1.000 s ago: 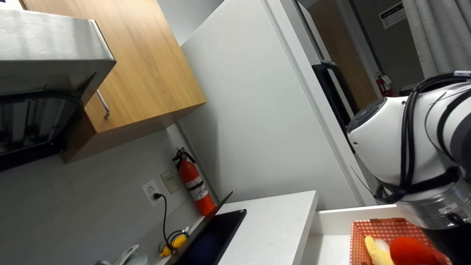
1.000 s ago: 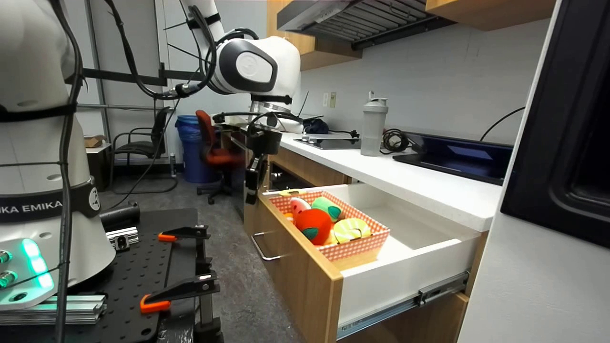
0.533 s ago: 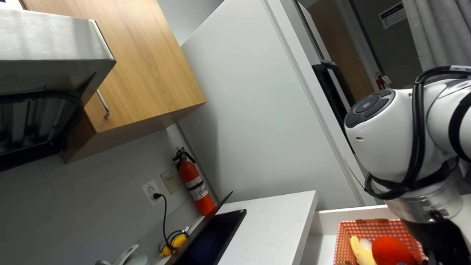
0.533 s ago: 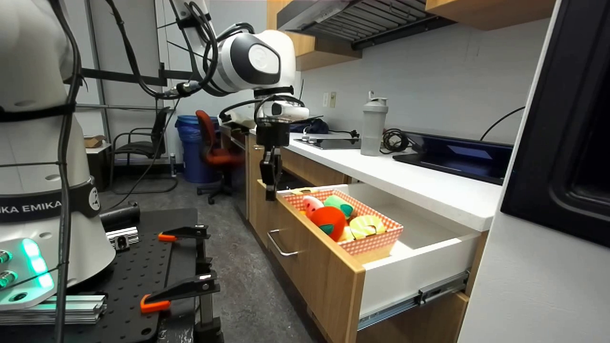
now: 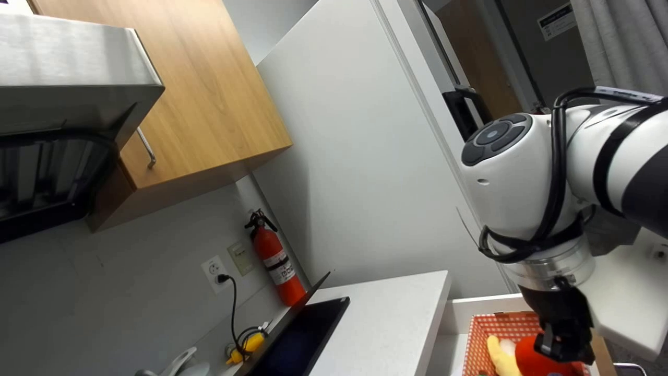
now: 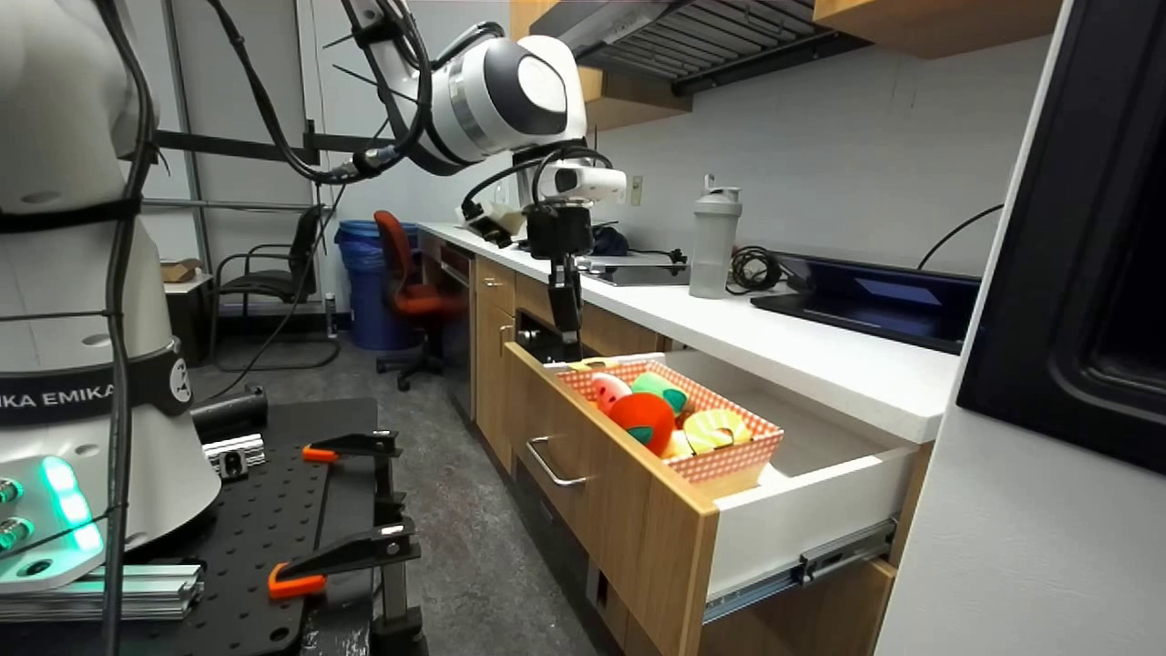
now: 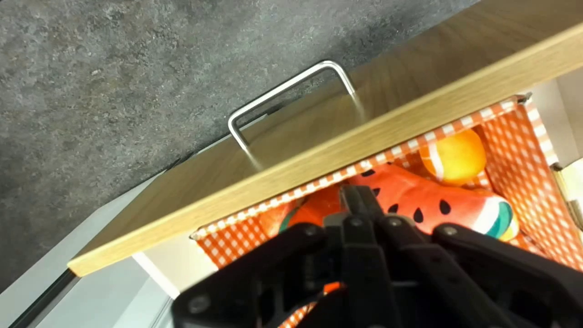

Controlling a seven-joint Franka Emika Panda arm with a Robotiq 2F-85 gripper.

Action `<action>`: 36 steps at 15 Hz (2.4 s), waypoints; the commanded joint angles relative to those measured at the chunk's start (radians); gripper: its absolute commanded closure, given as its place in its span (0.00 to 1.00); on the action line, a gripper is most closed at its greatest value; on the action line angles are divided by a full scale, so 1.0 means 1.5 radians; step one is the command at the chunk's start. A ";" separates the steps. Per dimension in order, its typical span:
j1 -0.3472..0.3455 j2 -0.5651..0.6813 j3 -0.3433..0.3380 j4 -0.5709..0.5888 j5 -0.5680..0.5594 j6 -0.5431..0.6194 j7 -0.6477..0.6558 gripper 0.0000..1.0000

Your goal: Pick up the two plush toys from the drawer, put them in the toy basket and close the top drawer.

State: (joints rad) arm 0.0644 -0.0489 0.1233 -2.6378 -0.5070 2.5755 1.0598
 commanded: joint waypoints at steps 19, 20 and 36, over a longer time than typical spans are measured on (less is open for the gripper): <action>-0.010 0.066 -0.033 0.006 0.148 -0.107 -0.264 1.00; -0.010 0.079 -0.037 0.014 0.150 -0.101 -0.268 1.00; 0.009 0.253 -0.088 0.205 0.175 -0.059 -0.308 1.00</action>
State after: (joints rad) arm 0.0621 0.2278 0.0205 -2.4245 -0.2647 2.4634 0.6153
